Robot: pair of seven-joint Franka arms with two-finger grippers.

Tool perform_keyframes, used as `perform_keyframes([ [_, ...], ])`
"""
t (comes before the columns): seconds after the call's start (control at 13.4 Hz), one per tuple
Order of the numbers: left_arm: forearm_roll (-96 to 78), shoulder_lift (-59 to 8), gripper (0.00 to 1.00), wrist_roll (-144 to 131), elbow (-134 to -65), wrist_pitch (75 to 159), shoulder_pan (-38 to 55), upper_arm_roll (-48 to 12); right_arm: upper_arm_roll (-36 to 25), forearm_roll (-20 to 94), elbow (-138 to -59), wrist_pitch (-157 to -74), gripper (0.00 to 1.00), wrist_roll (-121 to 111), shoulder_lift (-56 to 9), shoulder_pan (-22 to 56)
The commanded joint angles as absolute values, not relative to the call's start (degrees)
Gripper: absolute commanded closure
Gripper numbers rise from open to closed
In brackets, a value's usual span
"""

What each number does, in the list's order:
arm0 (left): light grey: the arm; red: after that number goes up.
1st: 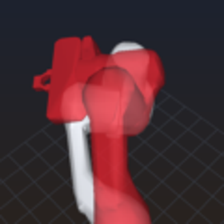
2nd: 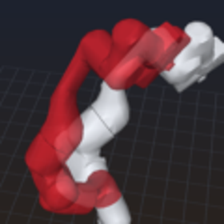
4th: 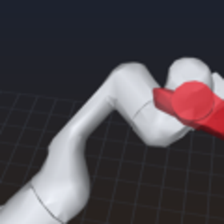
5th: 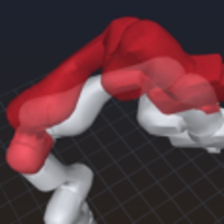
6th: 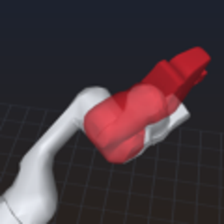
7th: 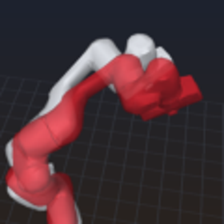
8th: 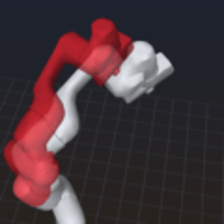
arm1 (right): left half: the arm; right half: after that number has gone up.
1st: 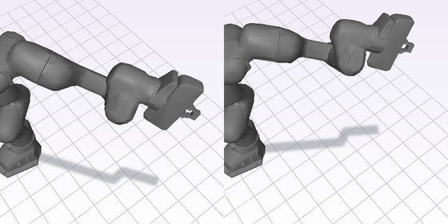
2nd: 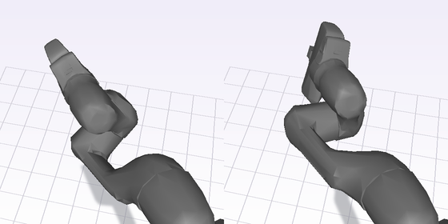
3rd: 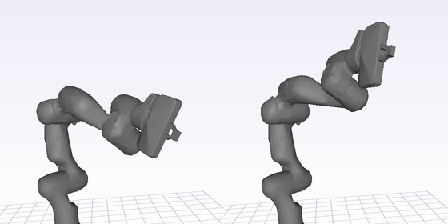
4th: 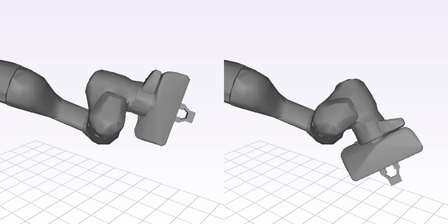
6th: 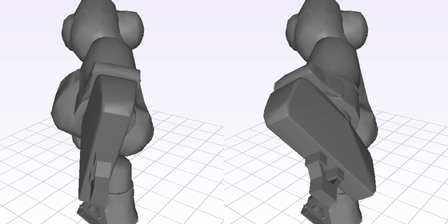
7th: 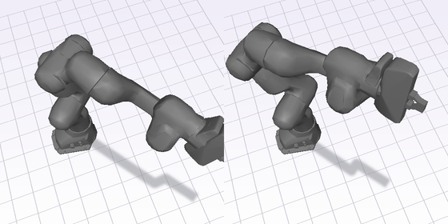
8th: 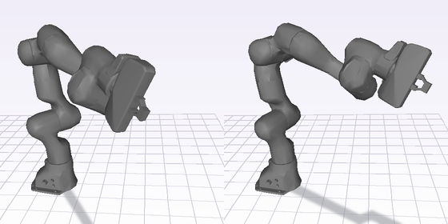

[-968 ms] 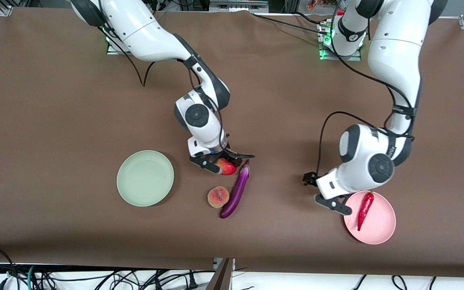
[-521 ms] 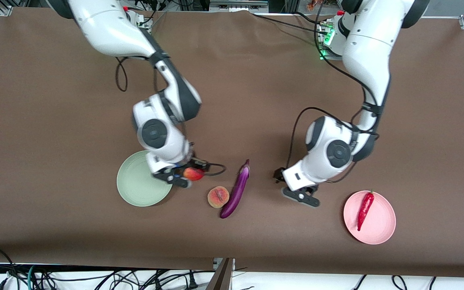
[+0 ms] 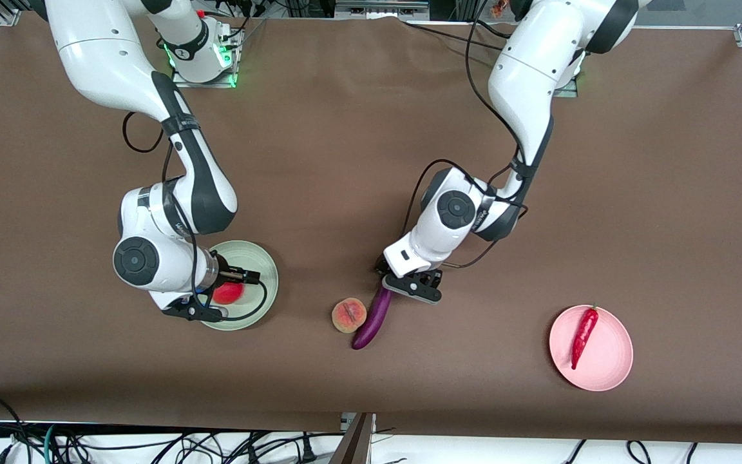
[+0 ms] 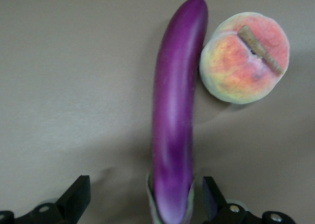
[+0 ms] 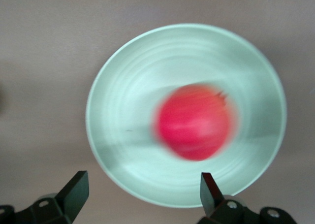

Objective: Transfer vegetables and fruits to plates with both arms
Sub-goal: 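Place the apple on the green plate while the left gripper grasps eggplant, then carry the eggplant onto the pink plate while the right gripper grasps peach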

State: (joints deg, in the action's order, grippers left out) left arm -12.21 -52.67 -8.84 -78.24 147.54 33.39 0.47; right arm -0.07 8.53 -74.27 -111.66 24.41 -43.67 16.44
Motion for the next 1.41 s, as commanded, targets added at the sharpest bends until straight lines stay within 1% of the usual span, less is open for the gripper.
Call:
perform_keyframes([
  [0.0, -11.69, -53.7, 0.0, -9.67, -78.14, 149.24, 34.36, 1.49, 0.7, 10.99, -70.51, -112.05, 0.0, 33.89, -44.2, 18.8],
  [0.15, -11.69, -54.4, 0.0, -9.75, -78.13, 151.25, 35.85, 1.84, 0.97, 10.99, -67.95, -115.11, 0.0, 40.75, -46.31, 21.43],
  [0.22, -11.69, -54.75, 0.05, -10.1, -78.13, 151.69, 36.21, 1.85, 1.05, 10.99, -67.94, -118.53, 0.0, 43.3, -46.75, 22.58],
  [0.3, -11.69, -55.19, 0.42, -10.02, -78.22, 151.96, 36.82, 2.28, 1.23, 11.68, -67.94, -122.65, 0.0, 46.11, -47.98, 23.11],
  [0.37, -11.78, -55.2, 0.88, -10.54, -78.4, 152.83, 36.91, 2.55, 1.93, 12.82, -67.77, -127.74, 0.0, 49.36, -49.47, 24.07],
  [0.45, -11.69, -55.11, 1.0, -10.81, -78.83, 152.93, 36.57, 2.72, 2.19, 13.27, -67.68, -133.45, 0.0, 52.7, -51.14, 24.87],
  [0.6, -11.6, -54.15, 1.0, -9.59, -79.1, 152.84, 35.17, 5.0, 2.2, 13.27, -67.68, -142.69, 0.0, 55.45, -54.48, 26.53],
  [0.67, -11.6, -52.4, 1.0, -7.75, -79.28, 151.88, 33.24, 6.05, 2.2, 13.27, -67.5, -145.17, 0.0, 56.16, -55.45, 27.15],
  [0.89, -11.51, -46.16, 1.0, 0.23, -80.51, 143.47, 25.09, 6.07, 2.37, 13.53, -67.41, -151.07, 0.0, 60.98, -57.21, 27.42],
  [1.04, -11.6, -43.61, 1.0, 12.06, -80.51, 137.4, 19.19, 6.32, 3.77, 13.45, -66.71, -153.45, 0.0, 62.31, -58.53, 27.42],
  [1.12, -11.25, -43.42, 1.0, 20.31, -79.99, 135.02, 15.16, 6.85, 3.87, 13.45, -66.53, -154.07, 0.0, 62.84, -59.23, 27.42],
  [1.27, -6.44, -43.33, 1.0, 37.64, -79.63, 134.47, 9.6, 7.38, 3.95, 13.45, -65.83, -155.04, 0.0, 63.01, -59.85, 27.51],
  [1.34, -5.81, -42.98, 1.0, 38.23, -79.72, 134.39, 7.32, 7.38, 4.3, 13.45, -65.83, -155.13, 0.0, 63.37, -60.2, 27.42],
])
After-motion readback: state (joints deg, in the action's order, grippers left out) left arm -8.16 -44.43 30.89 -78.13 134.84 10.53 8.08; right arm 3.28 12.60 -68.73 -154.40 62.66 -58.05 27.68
